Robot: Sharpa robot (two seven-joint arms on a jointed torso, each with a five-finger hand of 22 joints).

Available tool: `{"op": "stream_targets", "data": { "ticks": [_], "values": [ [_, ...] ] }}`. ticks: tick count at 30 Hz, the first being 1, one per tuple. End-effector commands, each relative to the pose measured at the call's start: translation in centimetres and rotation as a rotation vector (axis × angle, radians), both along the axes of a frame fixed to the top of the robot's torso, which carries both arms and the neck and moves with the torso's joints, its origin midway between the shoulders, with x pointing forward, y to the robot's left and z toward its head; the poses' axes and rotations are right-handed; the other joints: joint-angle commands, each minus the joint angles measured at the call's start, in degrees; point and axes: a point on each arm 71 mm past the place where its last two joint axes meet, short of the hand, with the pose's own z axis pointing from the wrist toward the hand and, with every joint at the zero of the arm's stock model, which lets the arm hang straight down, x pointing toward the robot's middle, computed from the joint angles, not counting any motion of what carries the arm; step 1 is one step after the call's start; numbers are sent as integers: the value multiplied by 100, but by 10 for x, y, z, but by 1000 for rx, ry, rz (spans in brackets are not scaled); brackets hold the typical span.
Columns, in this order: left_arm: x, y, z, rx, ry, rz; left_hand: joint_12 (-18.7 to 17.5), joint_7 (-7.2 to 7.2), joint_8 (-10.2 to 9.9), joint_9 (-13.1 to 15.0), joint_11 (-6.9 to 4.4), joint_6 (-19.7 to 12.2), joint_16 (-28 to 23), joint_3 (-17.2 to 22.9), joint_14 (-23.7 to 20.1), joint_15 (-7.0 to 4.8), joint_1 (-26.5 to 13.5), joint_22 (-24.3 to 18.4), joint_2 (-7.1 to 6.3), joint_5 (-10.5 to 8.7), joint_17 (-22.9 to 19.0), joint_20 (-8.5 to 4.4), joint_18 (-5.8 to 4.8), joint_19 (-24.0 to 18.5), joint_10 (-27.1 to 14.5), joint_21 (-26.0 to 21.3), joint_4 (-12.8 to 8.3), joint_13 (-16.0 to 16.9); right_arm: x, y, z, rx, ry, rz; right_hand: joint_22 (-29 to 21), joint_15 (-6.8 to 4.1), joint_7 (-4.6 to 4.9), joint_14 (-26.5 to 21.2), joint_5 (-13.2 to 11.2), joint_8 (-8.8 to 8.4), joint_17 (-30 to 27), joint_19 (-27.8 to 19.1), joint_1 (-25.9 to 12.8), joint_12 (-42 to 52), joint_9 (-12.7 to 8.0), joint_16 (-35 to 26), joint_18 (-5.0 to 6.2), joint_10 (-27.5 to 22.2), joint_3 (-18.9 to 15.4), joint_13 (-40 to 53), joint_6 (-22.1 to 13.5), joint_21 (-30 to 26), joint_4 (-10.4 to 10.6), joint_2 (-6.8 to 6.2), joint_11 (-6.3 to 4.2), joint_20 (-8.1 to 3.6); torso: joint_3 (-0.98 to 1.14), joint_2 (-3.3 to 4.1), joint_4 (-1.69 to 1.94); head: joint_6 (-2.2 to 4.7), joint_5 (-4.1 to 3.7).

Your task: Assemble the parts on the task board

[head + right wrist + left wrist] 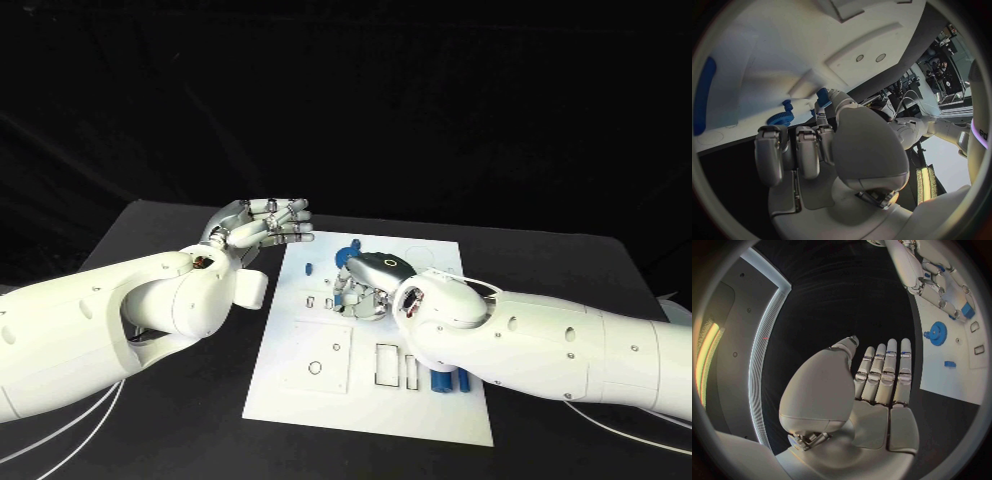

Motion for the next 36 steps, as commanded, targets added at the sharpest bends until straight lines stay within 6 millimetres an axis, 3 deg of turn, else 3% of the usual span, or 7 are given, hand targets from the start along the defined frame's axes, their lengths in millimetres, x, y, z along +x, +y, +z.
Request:
{"op": "stream_targets", "data": {
  "ticks": [1,20,30,36],
  "values": [
    [-1,-3,1,-10,-3,-23,-30,-3,-22,3,-9,53,-36,1,0,-13,43,6,-13,-23,6,9,105,-29,37,21,-18,-2,0,1,-2,-31,0,-1,1102,-18,-39,590,-15,-12,1471,265,-41,5,-12,20,-80,91,-1,824,34,-15,36,-7,-40,-48,-1,1,3,-12,-10],
    [-2,-3,1,-10,-1,-23,-30,-3,-22,3,-9,53,-36,1,0,-13,43,6,-13,-23,6,9,105,-29,37,21,-18,-2,2,1,-6,-64,14,-10,1057,4,0,581,-121,-64,1437,225,-103,-77,-37,5,-65,29,-19,750,-45,-70,37,-56,-8,-34,2,0,-2,11,-44],
    [-1,-2,1,-9,2,-24,-36,0,-29,1,-7,49,-42,2,-2,-12,43,7,-13,-23,6,10,104,-33,32,26,-20,-4,2,1,-6,-69,13,-13,1017,82,117,575,-155,-224,1412,188,-227,-241,-116,-6,-51,-100,-75,604,-300,-126,72,-181,89,22,1,-1,3,17,-44],
    [-1,-2,1,-9,3,-25,-39,2,-33,1,-6,46,-44,1,-4,-11,42,8,-14,-24,6,11,104,-35,29,27,-20,-4,1,2,-5,-60,6,-10,1010,129,164,574,-417,-288,1410,180,-354,-264,-153,-7,-48,-120,-144,582,-398,-143,144,-221,138,70,2,-1,-2,18,-39]
  ]
}}
